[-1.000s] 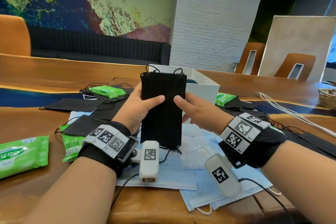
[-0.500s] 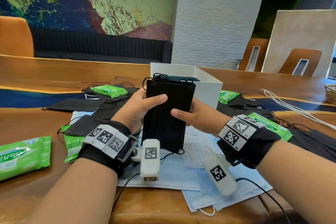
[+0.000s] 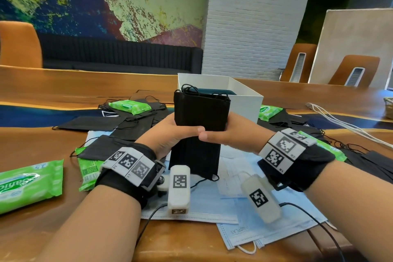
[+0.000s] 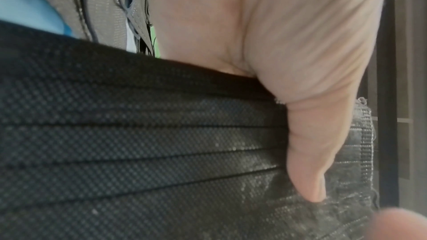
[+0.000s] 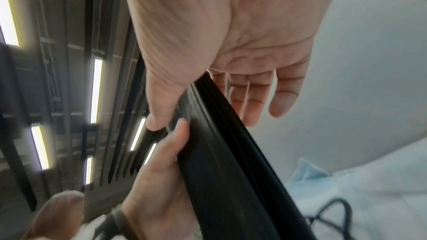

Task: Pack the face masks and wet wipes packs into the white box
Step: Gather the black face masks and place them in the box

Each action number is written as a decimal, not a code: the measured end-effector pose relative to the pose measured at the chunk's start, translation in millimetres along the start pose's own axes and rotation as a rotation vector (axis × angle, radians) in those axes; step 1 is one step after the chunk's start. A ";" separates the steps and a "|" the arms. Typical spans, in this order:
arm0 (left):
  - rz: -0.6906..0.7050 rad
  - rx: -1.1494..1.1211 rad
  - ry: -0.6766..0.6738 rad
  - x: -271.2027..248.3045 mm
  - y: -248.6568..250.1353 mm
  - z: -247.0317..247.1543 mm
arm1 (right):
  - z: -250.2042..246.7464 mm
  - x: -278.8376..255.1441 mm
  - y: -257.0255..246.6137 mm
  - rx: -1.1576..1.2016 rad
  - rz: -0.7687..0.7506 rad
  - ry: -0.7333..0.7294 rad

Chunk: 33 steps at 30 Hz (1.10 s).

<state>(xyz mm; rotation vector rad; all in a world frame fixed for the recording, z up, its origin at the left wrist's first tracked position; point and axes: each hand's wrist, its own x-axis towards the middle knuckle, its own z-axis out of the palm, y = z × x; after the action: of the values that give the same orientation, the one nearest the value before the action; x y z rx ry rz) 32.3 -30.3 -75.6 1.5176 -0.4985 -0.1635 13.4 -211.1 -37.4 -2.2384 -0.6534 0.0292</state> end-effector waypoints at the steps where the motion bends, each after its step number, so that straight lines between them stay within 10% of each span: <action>1: 0.003 0.000 0.005 -0.3 -0.1 -0.8 | -6.1 -1.5 -1.6 0.007 0.004 0.030; 22: -0.041 0.119 0.034 0.5 -0.2 3.7 | -42.2 -3.3 -30.8 0.077 0.042 0.222; 33: -0.051 0.141 0.037 0.5 0.1 3.9 | -52.7 -6.9 -36.3 0.564 0.019 0.285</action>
<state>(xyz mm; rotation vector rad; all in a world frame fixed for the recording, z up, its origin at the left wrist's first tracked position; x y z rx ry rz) 31.1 -34.1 -75.5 1.6687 -0.4500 -0.1421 3.0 -230.3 23.1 -1.6624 -0.4040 -0.0856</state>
